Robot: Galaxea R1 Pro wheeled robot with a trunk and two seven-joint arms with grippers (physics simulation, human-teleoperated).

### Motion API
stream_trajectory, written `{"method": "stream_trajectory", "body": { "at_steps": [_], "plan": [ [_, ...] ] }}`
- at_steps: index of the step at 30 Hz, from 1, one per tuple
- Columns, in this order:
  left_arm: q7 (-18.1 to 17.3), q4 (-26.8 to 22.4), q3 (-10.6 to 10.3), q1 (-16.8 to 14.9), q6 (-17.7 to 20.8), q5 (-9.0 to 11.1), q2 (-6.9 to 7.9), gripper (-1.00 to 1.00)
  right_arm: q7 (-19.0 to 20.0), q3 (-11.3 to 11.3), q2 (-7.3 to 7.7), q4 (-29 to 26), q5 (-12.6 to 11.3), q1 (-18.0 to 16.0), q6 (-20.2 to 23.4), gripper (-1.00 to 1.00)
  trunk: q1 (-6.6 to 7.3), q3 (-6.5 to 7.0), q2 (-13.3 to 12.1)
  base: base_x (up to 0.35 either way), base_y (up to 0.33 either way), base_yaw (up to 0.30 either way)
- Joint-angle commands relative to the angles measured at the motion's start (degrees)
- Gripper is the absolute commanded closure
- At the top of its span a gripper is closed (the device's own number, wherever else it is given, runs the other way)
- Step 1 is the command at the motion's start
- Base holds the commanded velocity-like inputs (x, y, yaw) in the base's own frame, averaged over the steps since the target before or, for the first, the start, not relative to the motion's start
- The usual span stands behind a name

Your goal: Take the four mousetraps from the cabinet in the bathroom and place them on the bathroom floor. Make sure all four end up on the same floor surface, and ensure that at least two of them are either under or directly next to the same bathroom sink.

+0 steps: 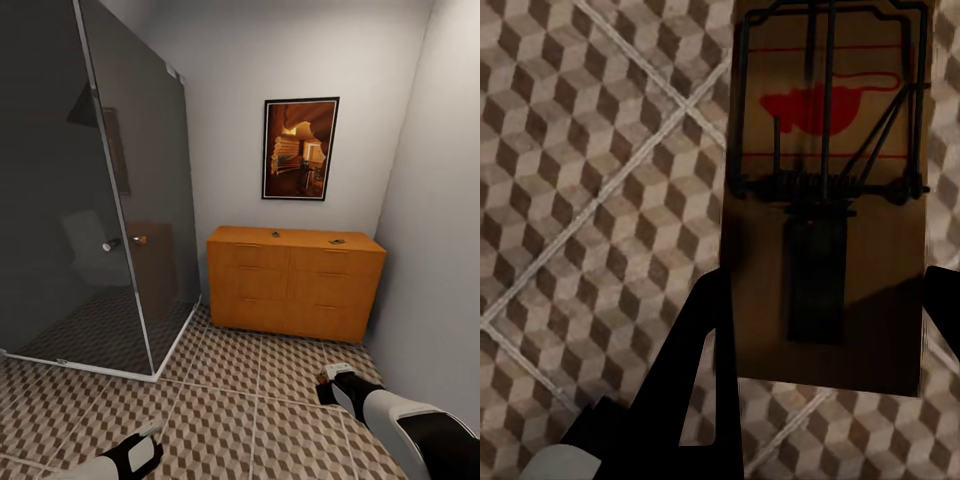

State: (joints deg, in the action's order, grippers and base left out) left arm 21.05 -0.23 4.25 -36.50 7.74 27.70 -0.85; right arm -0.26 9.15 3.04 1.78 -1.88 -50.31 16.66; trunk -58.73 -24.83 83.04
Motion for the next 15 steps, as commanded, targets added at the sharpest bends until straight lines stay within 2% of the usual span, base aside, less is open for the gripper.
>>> {"method": "stream_trajectory", "body": {
  "at_steps": [1,9,12,15],
  "plan": [
    [0.19,-0.03,0.41,-0.01,0.2,-0.37,0.0,1.0,-0.04,0.43,-0.16,0.06,-0.04,-0.06,0.13,1.0,0.0,-0.05,0.04,0.0,0.0,0.27],
    [0.16,-0.03,0.46,0.1,-0.12,-0.44,0.2,1.0,0.3,0.46,-1.06,0.06,2.58,0.71,0.23,1.0,0.0,0.1,0.04,0.0,0.0,0.27],
    [0.23,-0.03,0.48,0.11,-1.85,-0.42,0.53,1.0,0.51,0.44,-2.25,0.06,4.14,2.06,0.54,1.0,0.0,0.16,0.04,0.0,0.0,0.27],
    [0.39,0.01,0.48,0.14,-5.47,-0.19,1.25,1.0,0.56,0.43,-4.07,0.06,6.65,3.35,0.74,1.0,0.0,0.23,0.04,0.0,0.0,0.27]
  ]
}}
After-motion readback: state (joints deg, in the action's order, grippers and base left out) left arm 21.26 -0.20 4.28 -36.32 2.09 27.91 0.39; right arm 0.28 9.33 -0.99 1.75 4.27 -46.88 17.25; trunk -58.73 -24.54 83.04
